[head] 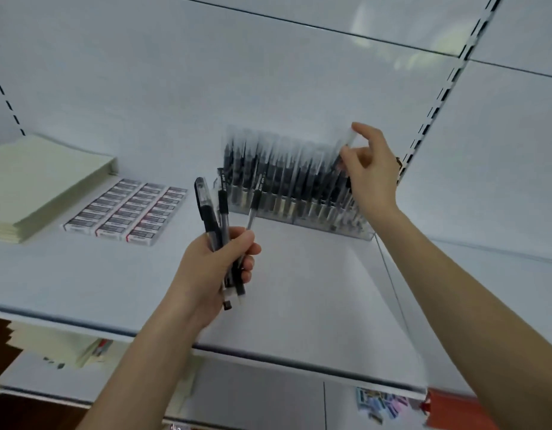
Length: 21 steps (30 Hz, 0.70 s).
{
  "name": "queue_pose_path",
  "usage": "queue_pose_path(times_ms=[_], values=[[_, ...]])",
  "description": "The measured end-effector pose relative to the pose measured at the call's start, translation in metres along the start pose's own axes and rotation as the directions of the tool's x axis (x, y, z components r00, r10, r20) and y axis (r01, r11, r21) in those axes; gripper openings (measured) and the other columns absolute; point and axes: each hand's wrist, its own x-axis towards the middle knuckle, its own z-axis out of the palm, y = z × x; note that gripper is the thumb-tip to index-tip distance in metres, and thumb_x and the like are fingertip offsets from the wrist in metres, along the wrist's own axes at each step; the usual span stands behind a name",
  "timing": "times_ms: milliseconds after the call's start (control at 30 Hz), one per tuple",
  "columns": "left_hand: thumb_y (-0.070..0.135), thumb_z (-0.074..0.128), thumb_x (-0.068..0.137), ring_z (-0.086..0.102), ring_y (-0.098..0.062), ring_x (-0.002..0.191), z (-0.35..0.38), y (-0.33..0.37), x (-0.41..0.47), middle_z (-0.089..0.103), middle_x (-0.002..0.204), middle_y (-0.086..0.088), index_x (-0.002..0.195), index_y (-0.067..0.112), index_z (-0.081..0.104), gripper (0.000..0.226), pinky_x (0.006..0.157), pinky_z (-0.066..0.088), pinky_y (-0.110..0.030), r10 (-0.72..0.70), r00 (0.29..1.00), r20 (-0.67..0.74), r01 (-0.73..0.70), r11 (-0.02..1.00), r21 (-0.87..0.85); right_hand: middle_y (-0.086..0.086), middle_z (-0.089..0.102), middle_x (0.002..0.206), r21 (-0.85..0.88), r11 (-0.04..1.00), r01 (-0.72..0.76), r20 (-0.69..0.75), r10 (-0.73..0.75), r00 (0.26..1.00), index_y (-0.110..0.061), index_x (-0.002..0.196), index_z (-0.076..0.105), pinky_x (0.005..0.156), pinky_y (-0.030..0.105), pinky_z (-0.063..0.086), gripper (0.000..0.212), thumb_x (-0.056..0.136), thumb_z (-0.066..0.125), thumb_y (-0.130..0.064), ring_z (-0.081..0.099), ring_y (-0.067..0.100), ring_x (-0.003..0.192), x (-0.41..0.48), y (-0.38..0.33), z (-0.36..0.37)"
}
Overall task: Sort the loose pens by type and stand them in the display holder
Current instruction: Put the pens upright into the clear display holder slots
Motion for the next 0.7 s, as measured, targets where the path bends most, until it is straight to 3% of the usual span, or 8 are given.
queue_pose_path(times_ms=[100,267,467,533,600,700], values=[[0.011,0.059,0.084,0.050,-0.007,0.044,0.002,0.001,0.011,0.063,0.055,0.001,0.081,0.009,0.056,0.004,0.041,0.043,-0.018,0.017,1.000,0.001,-0.017,1.000,0.004,0.007,0.064,0.082,-0.017,1.000,0.001,0.072,0.000,0.997,-0.021,0.125,0.050,0.079,0.022,0.049,0.033,0.092,0.051,-0.017,0.060,0.016,0.078,0.003,0.006,0.003],[0.011,0.060,0.084,0.052,-0.008,0.044,0.008,-0.002,0.020,0.063,0.064,-0.003,0.082,0.009,0.057,0.004,0.042,0.043,-0.018,0.028,1.000,0.008,-0.029,1.000,0.010,0.002,0.063,0.080,-0.067,0.998,-0.014,0.170,0.026,0.985,-0.013,0.121,0.054,0.083,0.038,0.054,0.029,0.092,0.052,-0.012,0.066,0.022,0.079,0.003,0.016,0.011],[0.011,0.060,0.082,0.054,-0.008,0.047,0.008,0.003,0.027,0.062,0.071,-0.005,0.085,0.008,0.058,0.004,0.043,0.044,-0.019,0.055,0.997,0.057,-0.056,0.998,0.024,0.011,0.066,0.086,-0.152,0.988,0.016,0.223,0.019,0.975,-0.013,0.126,0.051,0.082,0.037,0.053,0.033,0.093,0.052,-0.013,0.065,0.026,0.080,0.003,0.014,0.016],[0.013,0.059,0.082,0.055,-0.008,0.049,0.007,0.004,0.029,0.065,0.069,-0.002,0.086,0.010,0.059,0.004,0.044,0.045,-0.019,0.065,0.994,0.091,-0.069,0.996,0.047,0.009,0.067,0.085,-0.152,0.988,-0.023,0.203,0.054,0.978,-0.016,0.132,0.045,0.081,0.024,0.053,0.040,0.093,0.052,-0.016,0.066,0.023,0.081,-0.002,0.013,0.013],[0.014,0.059,0.082,0.057,-0.008,0.051,0.007,0.004,0.031,0.067,0.068,0.000,0.085,0.011,0.060,0.005,0.045,0.046,-0.019,0.062,0.990,0.130,-0.072,0.994,0.079,0.002,0.067,0.084,-0.062,0.994,-0.093,0.119,0.099,0.988,-0.016,0.134,0.041,0.077,0.016,0.050,0.044,0.092,0.054,-0.020,0.066,0.016,0.081,-0.012,0.007,0.005],[0.013,0.058,0.082,0.057,-0.008,0.049,0.013,0.006,0.034,0.068,0.065,0.002,0.084,0.011,0.060,0.003,0.044,0.045,-0.019,0.043,0.981,0.189,-0.061,0.994,0.091,0.000,0.068,0.080,0.239,0.924,-0.297,0.130,0.273,0.953,-0.012,0.118,0.052,0.066,0.025,0.055,0.029,0.090,0.057,-0.020,0.068,0.011,0.071,-0.026,-0.016,-0.005]])
